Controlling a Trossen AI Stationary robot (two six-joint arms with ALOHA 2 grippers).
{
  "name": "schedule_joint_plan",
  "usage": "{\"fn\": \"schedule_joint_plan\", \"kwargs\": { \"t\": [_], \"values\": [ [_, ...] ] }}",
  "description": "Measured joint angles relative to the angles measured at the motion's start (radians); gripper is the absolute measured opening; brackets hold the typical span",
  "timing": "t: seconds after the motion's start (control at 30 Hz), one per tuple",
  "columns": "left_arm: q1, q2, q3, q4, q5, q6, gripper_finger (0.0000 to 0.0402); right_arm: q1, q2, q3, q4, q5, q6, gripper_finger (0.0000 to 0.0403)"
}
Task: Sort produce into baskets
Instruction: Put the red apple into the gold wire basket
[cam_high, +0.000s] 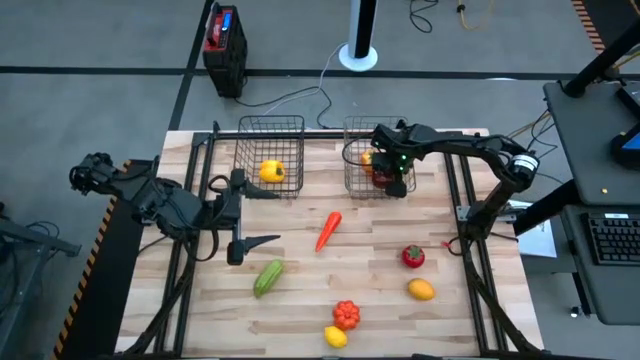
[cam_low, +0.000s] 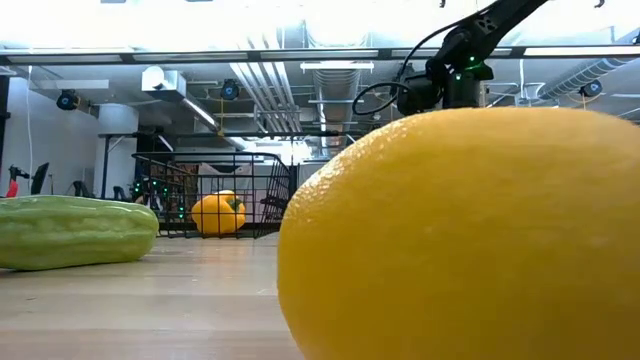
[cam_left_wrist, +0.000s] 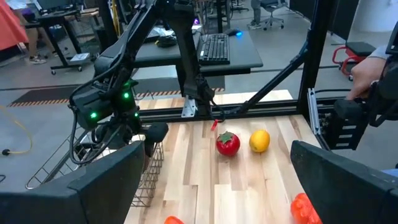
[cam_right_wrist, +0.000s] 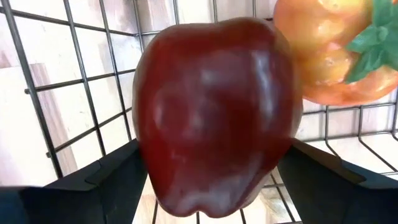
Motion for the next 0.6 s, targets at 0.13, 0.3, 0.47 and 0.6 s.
{"fn": "schedule_joint_plan", "kwargs": {
  "t": [0.13, 0.3, 0.47, 0.6],
  "values": [
    [0.000, 0.000, -0.001, -0.001, 0.000, 0.000, 0.0385, 0.000, 0.002, 0.000, 0.001, 0.000, 0.006, 0.0335],
    [0.000, 0.000, -0.001, -0.003, 0.000, 0.011, 0.0385, 0.000, 0.001, 0.000, 0.002, 0.002, 0.011, 0.0342],
    [0.000, 0.000, -0.011, -0.003, 0.000, 0.017, 0.0385, 0.000, -0.010, 0.000, 0.003, 0.019, 0.011, 0.0339],
    [0.000, 0.000, -0.034, -0.002, 0.000, 0.020, 0.0384, 0.000, -0.026, 0.021, -0.026, 0.069, 0.013, 0.0338]
  ]
}}
